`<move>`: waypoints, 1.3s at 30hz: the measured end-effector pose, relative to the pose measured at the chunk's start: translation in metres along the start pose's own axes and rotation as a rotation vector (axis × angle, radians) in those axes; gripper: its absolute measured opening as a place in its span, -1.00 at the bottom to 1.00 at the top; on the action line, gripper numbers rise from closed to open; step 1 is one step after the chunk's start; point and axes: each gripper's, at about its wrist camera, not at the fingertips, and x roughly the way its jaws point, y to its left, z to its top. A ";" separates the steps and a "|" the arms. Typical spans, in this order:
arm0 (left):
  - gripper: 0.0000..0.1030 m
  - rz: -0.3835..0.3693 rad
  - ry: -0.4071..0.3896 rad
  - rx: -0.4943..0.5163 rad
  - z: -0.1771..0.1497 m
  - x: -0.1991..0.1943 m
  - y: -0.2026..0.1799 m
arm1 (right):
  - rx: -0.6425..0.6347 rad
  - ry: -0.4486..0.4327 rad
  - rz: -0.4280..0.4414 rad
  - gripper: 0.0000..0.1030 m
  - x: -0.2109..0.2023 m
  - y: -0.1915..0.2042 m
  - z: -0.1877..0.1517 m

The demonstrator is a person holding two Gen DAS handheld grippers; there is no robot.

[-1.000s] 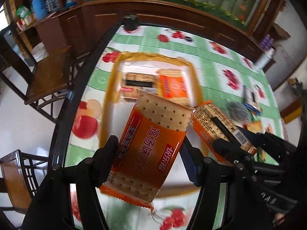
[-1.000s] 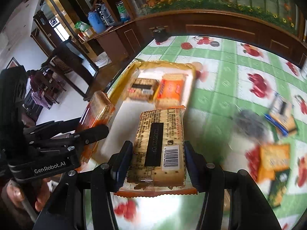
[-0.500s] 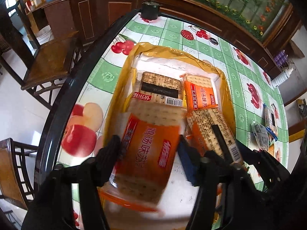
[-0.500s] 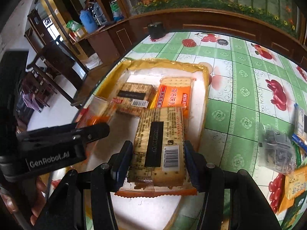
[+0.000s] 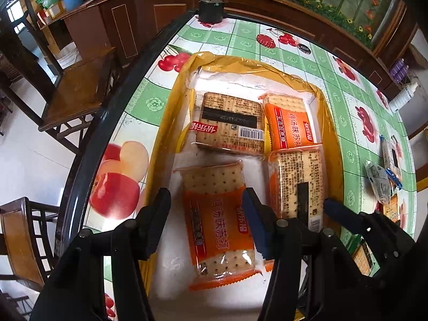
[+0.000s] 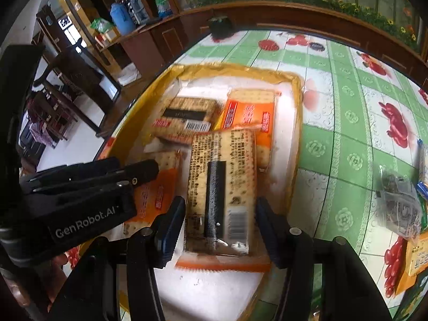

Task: Organize snacks
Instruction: 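Carry both packs into the white tray and open both tools, then withdraw both tools and approach the remaining packs, left tool over a clear cracker pack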

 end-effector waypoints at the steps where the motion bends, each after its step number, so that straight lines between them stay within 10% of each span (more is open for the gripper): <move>1: 0.07 0.003 -0.005 0.000 -0.001 -0.002 0.000 | -0.015 -0.003 -0.019 0.08 -0.001 0.002 -0.002; 24: 0.06 0.012 -0.058 0.057 -0.060 -0.048 -0.075 | -0.063 -0.040 -0.007 0.11 -0.089 -0.034 -0.076; 39: 0.06 -0.058 0.072 0.142 -0.092 -0.034 -0.206 | 0.186 -0.071 -0.128 0.38 -0.148 -0.210 -0.135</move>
